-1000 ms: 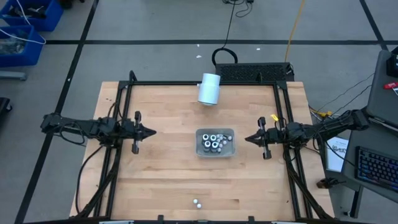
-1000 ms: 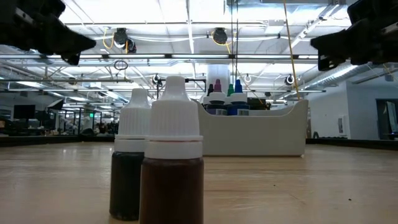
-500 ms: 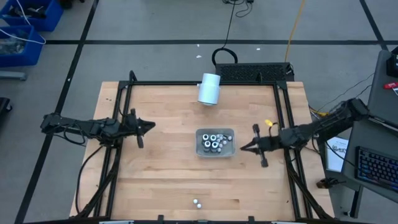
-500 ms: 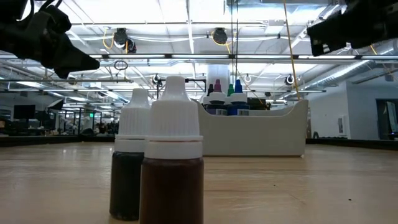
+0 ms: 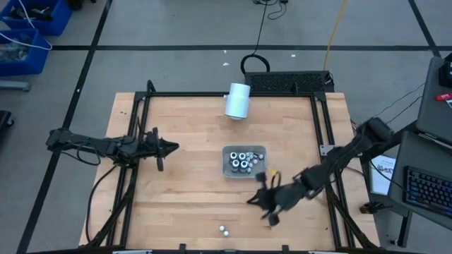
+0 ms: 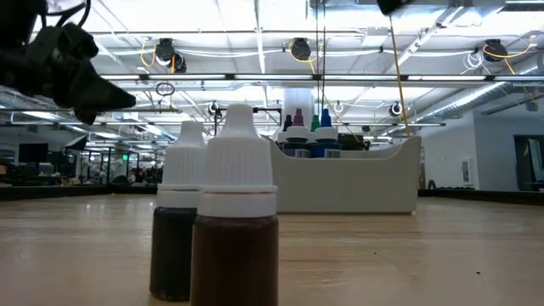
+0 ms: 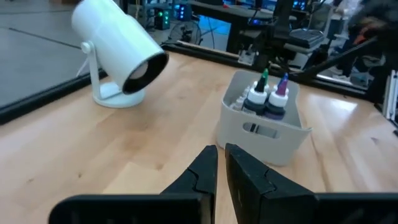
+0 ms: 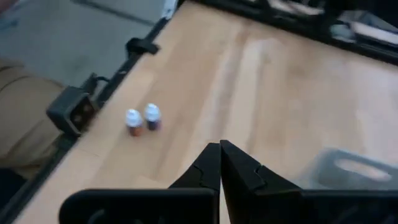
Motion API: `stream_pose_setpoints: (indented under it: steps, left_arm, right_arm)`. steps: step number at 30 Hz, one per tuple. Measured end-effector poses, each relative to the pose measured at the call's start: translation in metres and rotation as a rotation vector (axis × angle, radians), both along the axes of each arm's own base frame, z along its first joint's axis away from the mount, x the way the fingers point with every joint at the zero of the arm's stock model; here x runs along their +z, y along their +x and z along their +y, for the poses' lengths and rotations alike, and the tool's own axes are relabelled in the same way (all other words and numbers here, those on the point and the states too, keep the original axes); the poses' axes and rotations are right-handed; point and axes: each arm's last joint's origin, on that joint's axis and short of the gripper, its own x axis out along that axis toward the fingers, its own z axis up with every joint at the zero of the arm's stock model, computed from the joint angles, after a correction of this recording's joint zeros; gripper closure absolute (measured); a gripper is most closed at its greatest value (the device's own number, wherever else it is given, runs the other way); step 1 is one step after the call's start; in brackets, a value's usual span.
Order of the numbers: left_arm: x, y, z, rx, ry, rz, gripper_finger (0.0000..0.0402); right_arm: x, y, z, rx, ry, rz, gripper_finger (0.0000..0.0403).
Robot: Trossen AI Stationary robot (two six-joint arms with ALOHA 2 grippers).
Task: Pick & Place food coloring
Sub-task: Put the small red food coloring bottle into the gray bin
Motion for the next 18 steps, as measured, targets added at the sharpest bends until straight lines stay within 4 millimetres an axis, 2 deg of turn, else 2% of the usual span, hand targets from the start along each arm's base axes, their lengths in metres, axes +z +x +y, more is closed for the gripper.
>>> stream_pose_setpoints:
  steps: [4, 9, 13, 18]
  left_arm:
    - [-0.015, 0.001, -0.001, -0.025, 0.029, -0.028, 0.0366]
    - [-0.008, 0.002, -0.001, -0.034, 0.098, -0.042, 0.0366]
    - [0.002, 0.003, -0.001, -0.031, 0.148, -0.121, 0.0366]
    - [0.008, 0.003, 0.000, -0.011, 0.194, -0.171, 0.0366]
  right_arm:
    - [0.008, 0.025, 0.036, 0.042, -0.045, 0.069, 0.0403]
    - [0.015, 0.049, 0.067, 0.068, -0.048, 0.149, 0.0403]
    - [0.024, 0.072, 0.080, 0.086, 0.021, 0.206, 0.0403]
    - [0.014, 0.097, 0.085, 0.069, 0.047, 0.318, 0.0403]
